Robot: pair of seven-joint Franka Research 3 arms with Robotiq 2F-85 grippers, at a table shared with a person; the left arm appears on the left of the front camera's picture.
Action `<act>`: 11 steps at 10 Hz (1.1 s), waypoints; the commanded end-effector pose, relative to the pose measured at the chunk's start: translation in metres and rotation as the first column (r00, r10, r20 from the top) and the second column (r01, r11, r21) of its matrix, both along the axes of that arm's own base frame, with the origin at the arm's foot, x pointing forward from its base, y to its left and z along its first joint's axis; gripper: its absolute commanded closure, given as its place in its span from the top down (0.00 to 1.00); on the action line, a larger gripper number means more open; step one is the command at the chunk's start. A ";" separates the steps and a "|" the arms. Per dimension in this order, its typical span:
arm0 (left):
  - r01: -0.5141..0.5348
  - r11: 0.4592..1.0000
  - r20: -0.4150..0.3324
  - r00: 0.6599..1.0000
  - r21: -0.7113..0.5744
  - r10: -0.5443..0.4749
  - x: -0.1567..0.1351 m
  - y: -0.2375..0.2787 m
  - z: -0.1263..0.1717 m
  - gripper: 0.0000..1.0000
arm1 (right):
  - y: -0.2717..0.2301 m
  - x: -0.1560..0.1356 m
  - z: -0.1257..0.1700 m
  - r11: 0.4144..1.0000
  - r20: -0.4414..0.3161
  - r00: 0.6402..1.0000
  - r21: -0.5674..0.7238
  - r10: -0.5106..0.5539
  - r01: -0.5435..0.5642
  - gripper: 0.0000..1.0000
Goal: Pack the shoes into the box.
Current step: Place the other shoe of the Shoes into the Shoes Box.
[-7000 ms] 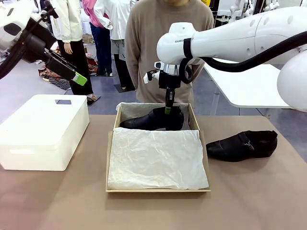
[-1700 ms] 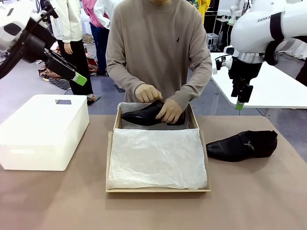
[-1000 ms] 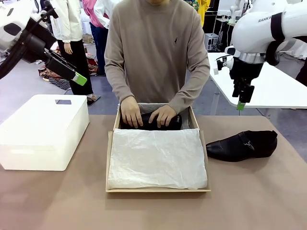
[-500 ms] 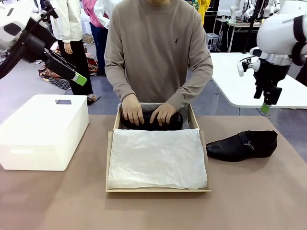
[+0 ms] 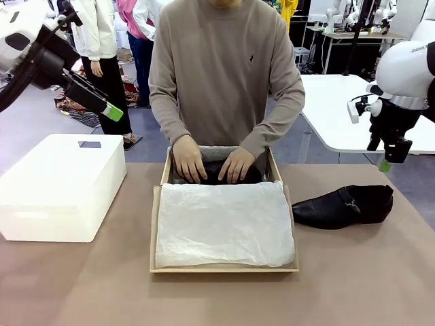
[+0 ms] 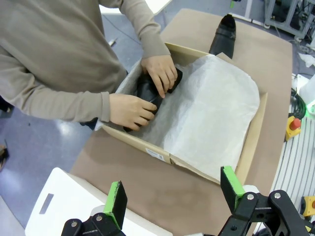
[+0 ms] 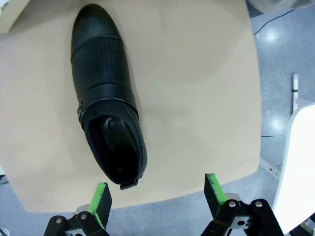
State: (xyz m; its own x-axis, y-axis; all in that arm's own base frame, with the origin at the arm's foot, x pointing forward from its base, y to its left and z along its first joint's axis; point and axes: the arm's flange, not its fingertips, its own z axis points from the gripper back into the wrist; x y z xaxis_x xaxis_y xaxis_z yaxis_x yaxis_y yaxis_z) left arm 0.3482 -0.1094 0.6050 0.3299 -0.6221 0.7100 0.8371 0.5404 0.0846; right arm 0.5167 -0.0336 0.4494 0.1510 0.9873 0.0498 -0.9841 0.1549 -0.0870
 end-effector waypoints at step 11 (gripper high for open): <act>0.014 1.000 -0.003 1.000 -0.013 -0.014 0.000 0.001 0.000 1.00 | -0.006 0.007 -0.037 0.998 -0.013 1.000 0.053 -0.017 0.017 1.00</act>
